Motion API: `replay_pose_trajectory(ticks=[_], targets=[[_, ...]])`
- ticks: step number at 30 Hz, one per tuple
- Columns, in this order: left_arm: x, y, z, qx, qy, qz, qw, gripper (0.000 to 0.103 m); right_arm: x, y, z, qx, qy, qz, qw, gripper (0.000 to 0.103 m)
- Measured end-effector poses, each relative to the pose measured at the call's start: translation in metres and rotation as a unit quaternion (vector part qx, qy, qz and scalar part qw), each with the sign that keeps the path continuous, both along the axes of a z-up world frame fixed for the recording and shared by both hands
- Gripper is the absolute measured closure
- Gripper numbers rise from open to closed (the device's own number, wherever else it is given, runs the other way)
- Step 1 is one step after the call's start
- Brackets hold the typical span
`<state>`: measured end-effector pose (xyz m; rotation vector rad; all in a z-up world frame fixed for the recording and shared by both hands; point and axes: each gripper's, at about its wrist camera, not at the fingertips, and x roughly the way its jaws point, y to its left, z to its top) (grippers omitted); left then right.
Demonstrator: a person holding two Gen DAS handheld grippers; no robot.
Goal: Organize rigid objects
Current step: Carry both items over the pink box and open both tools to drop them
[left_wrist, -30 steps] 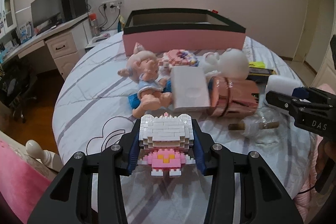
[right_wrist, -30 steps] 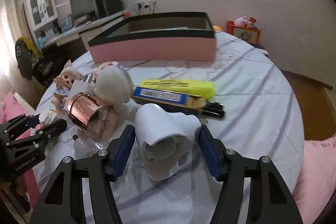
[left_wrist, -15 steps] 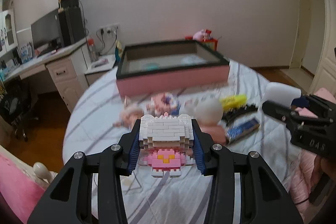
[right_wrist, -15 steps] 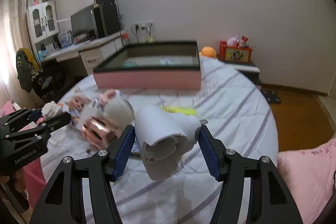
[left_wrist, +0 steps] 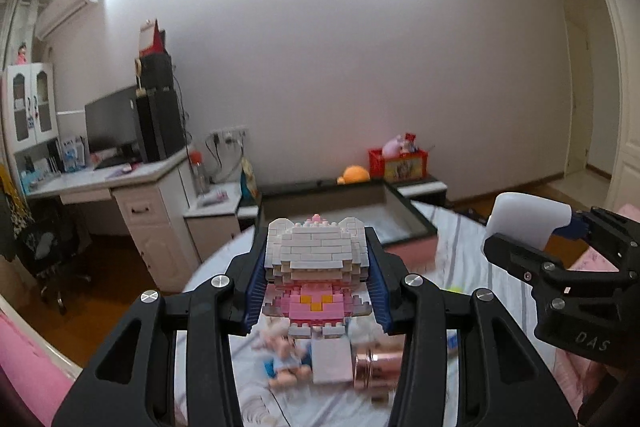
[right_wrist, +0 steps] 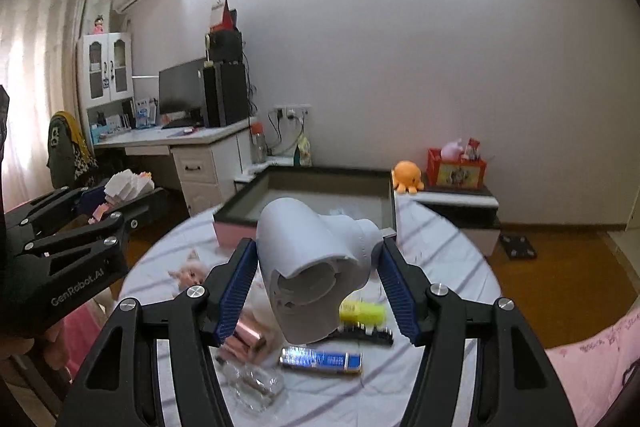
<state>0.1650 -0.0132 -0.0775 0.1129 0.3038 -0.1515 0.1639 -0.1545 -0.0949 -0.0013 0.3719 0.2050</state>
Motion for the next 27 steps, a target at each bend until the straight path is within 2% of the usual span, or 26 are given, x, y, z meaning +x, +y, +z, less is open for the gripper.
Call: replay_pose_trajectory(ticks=[6, 15, 22, 27], targets=[[0.013, 0.002, 0.014, -0.003, -0.015, -0.002, 0.9999, 0.059, 0.012, 0.008, 0.016, -0.009, -0.019, 0.006, 1.000, 0.040], [0.052, 0.001, 0.010, -0.005, -0.001, -0.002, 1.0000, 0.059, 0.044, 0.015, 0.017, -0.016, -0.015, 0.011, 1.000, 0.040], [0.103, 0.002, 0.004, 0.007, 0.019, 0.002, 0.9998, 0.059, 0.086, 0.017, 0.014, -0.023, 0.001, 0.014, 1.000, 0.040], [0.162, 0.003, -0.005, 0.021, 0.060, -0.003, 0.9980, 0.059, 0.131, 0.015, 0.005, -0.029, 0.028, 0.020, 0.999, 0.040]])
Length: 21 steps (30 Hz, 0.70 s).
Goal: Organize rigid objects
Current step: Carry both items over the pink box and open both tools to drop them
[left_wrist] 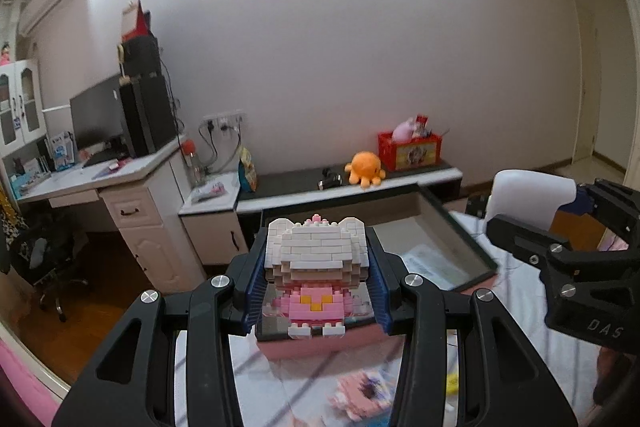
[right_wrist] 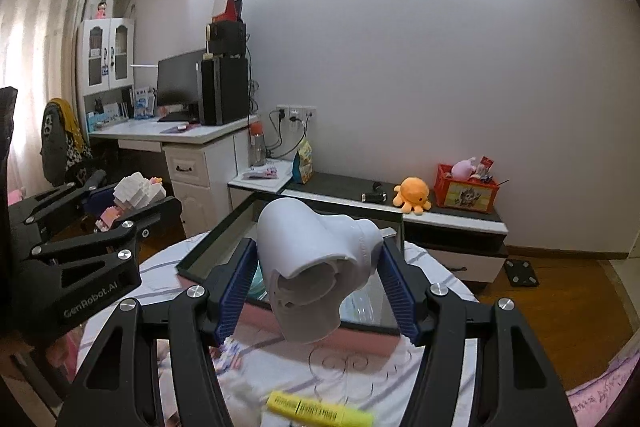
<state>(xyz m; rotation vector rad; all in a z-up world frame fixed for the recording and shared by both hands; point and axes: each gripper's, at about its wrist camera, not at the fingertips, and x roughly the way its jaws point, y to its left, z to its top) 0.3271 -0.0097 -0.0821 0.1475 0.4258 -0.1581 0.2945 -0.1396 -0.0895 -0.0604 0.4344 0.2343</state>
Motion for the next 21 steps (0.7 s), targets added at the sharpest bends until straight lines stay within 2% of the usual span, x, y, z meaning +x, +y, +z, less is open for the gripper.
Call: replay_pose_trajectory(ticks=[5, 7, 11, 17, 21], targets=[[0.071, 0.003, -0.028, 0.014, 0.076, -0.002, 0.9970, 0.059, 0.055, -0.001, -0.020, -0.011, 0.051, -0.002, 0.999, 0.040], [0.096, 0.003, -0.042, 0.011, 0.111, -0.004, 0.9938, 0.059, 0.079, 0.001, -0.031, -0.014, 0.081, 0.003, 0.997, 0.040], [0.139, -0.004, -0.067, 0.036, 0.164, 0.000, 0.9858, 0.059, 0.121, 0.009, -0.055, -0.030, 0.137, 0.010, 0.990, 0.040], [0.176, -0.016, -0.095, 0.076, 0.227, 0.004, 0.9710, 0.059, 0.164, 0.017, -0.084, -0.033, 0.223, 0.017, 0.974, 0.040], [0.189, -0.008, -0.108, 0.072, 0.243, 0.021, 0.9670, 0.057, 0.175, 0.019, -0.091, -0.040, 0.240, 0.018, 0.970, 0.039]])
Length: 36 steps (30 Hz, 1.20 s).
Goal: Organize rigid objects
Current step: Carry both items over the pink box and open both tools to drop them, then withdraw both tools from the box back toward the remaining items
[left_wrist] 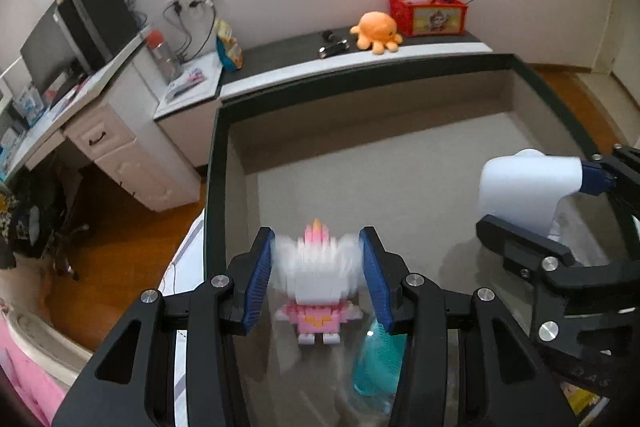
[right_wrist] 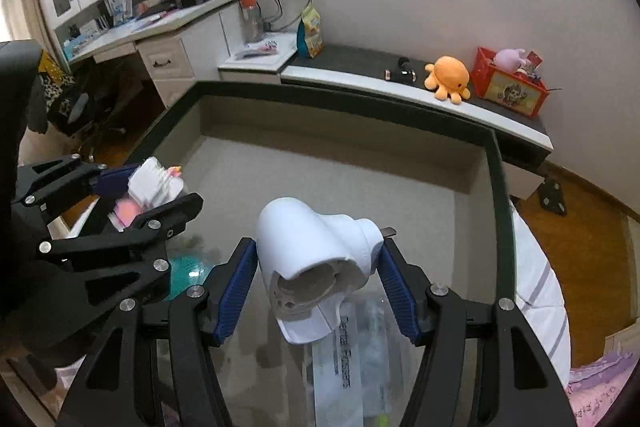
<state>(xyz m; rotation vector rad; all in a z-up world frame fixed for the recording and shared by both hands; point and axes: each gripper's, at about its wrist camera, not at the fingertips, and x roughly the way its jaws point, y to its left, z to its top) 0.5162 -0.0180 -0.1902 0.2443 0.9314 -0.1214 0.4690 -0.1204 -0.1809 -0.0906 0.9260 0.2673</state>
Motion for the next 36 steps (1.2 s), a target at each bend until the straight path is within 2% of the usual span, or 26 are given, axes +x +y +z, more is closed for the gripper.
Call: replay_pose_trajectory(ticks=[1, 5, 7, 8, 9, 12, 15, 17, 22, 27, 32, 36], targets=[[0.000, 0.002, 0.000, -0.004, -0.001, 0.001, 1.0000, 0.056, 0.000, 0.001, 0.000, 0.002, -0.001, -0.002, 1.000, 0.039], [-0.009, 0.009, 0.009, -0.009, -0.021, 0.014, 0.9996, 0.033, -0.001, -0.004, 0.009, 0.012, -0.021, -0.014, 1.000, 0.038], [-0.019, 0.016, 0.019, -0.035, -0.030, 0.014, 0.9988, 0.031, -0.004, -0.008, 0.018, 0.023, -0.037, -0.021, 0.999, 0.022], [-0.026, 0.020, 0.025, -0.044, -0.037, 0.017, 0.9982, 0.025, -0.013, -0.012, 0.026, 0.027, -0.048, -0.024, 0.998, 0.022], [-0.035, 0.023, 0.034, -0.046, -0.053, 0.023, 0.9973, 0.020, -0.016, -0.012, 0.032, 0.033, -0.057, -0.024, 0.998, 0.022], [-0.066, 0.030, 0.059, -0.060, -0.098, 0.025, 0.9931, 0.017, -0.042, -0.017, 0.055, 0.048, -0.088, -0.028, 0.995, 0.022], [-0.114, 0.038, 0.090, -0.085, -0.154, 0.025, 0.9841, 0.004, -0.080, -0.024, 0.081, 0.063, -0.129, -0.028, 0.989, 0.021], [-0.146, 0.041, 0.105, -0.092, -0.191, 0.023, 0.9769, 0.000, -0.112, -0.025, 0.098, 0.067, -0.163, -0.028, 0.984, 0.020], [-0.233, 0.044, 0.132, -0.110, -0.261, 0.021, 0.9588, 0.000, -0.187, -0.026, 0.126, 0.077, -0.228, -0.023, 0.970, 0.016], [-0.314, 0.045, 0.145, -0.112, -0.321, 0.027, 0.9401, 0.000, -0.258, -0.025, 0.134, 0.079, -0.283, -0.029, 0.955, 0.014], [-0.367, 0.040, 0.151, -0.092, -0.356, 0.031, 0.9293, 0.000, -0.316, -0.022, 0.134, 0.055, -0.330, -0.055, 0.941, 0.014], [-0.405, 0.038, 0.146, -0.098, -0.360, 0.024, 0.9273, 0.000, -0.353, -0.023, 0.131, 0.044, -0.361, -0.081, 0.928, 0.014]])
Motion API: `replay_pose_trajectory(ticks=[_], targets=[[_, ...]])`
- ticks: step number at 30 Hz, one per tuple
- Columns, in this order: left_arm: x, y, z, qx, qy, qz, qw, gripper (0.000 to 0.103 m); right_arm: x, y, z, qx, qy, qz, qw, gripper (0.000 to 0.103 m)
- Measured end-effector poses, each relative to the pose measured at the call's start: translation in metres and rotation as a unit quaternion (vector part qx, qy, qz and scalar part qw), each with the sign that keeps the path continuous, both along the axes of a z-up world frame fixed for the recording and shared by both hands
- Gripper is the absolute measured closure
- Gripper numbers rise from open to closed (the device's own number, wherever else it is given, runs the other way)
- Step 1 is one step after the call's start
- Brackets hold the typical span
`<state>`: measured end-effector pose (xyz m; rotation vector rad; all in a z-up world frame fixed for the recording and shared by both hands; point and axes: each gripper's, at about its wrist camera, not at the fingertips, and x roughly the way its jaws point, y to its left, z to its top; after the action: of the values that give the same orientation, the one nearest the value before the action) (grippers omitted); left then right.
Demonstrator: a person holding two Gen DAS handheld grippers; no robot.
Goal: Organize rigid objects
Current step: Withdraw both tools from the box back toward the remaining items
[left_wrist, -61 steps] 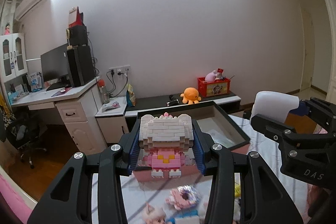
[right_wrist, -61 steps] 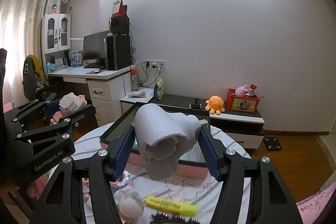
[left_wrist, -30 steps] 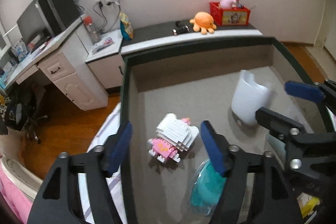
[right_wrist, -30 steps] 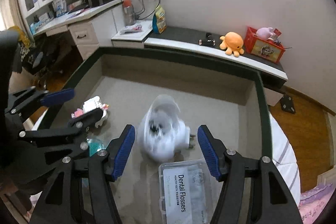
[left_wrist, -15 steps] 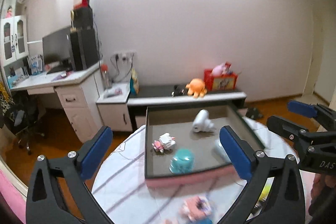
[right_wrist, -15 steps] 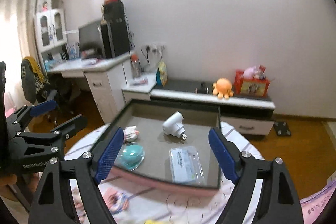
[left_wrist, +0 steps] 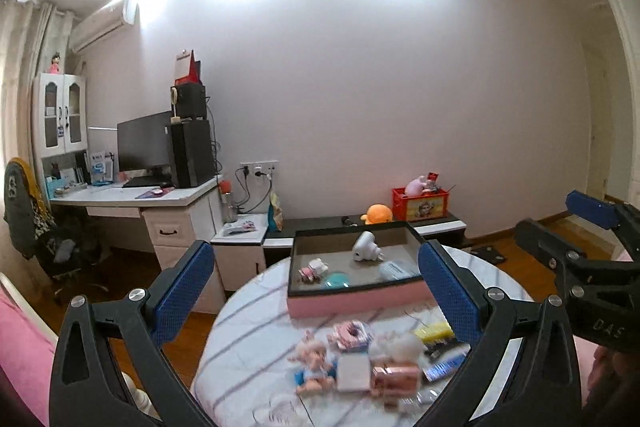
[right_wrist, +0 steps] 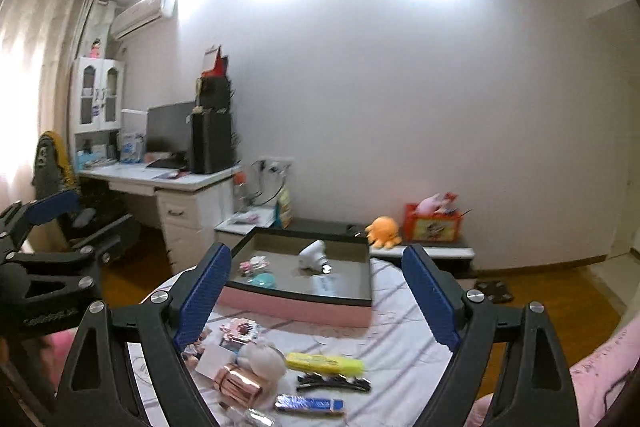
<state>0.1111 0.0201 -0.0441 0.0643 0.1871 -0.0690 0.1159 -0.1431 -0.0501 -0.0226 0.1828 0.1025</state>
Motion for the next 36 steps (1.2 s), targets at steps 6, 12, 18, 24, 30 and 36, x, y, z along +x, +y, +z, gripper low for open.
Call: replay_pose_trajectory(ticks=[6, 12, 18, 24, 30, 36], targets=[[-0.028, -0.002, -0.001, 0.001, -0.020, 0.016, 0.9997, 0.000, -0.028, -0.005, -0.004, 0.020, -0.010, -0.018, 1.000, 0.014], [-0.037, -0.002, -0.001, 0.007, -0.025, 0.014, 0.9996, 0.000, -0.046, -0.004, -0.008, 0.011, -0.016, -0.031, 0.999, 0.014], [-0.038, -0.008, -0.004, 0.012, -0.022, 0.009, 0.9997, 0.000, -0.051, 0.000, -0.008, 0.007, -0.017, -0.028, 0.999, 0.014], [-0.034, -0.006, -0.009, 0.009, -0.010, 0.003, 0.9999, 0.000, -0.052, -0.002, -0.011, 0.008, -0.011, -0.030, 0.999, 0.014], [-0.019, 0.002, -0.033, 0.019, 0.033, 0.006, 0.9993, 0.000, -0.038, -0.010, -0.031, 0.004, 0.026, -0.043, 0.999, 0.014], [0.011, 0.020, -0.078, 0.024, 0.109, 0.019, 0.9936, 0.000, -0.013, -0.019, -0.080, 0.009, 0.106, -0.046, 0.993, 0.014]])
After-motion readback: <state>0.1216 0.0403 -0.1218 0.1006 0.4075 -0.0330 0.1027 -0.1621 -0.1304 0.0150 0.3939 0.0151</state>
